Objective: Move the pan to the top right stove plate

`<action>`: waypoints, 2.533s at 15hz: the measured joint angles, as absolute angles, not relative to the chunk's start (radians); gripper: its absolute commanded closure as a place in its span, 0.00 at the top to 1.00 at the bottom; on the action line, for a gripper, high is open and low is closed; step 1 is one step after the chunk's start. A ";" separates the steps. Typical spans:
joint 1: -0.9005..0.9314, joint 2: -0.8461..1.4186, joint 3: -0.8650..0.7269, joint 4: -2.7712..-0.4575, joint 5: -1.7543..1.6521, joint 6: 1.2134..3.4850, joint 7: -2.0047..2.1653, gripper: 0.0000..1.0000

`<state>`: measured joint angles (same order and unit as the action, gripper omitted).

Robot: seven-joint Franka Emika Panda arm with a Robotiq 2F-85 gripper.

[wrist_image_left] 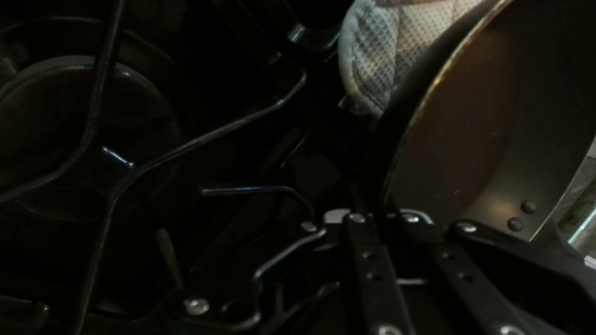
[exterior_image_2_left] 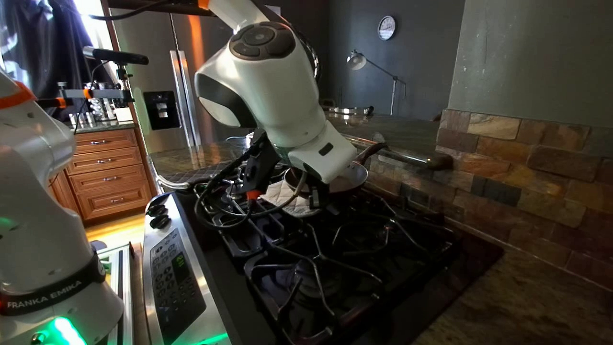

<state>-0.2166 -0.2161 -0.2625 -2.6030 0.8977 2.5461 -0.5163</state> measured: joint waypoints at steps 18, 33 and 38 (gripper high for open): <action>-0.211 -0.255 -0.314 -2.610 0.816 2.448 -0.663 0.02; -0.261 -0.379 -0.236 -2.754 0.802 2.657 -0.251 0.02; -0.299 -0.379 -0.198 -2.752 0.805 2.693 -0.164 0.02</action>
<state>-0.2995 -0.3788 -0.1980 -2.7516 0.8048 2.6928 -0.1639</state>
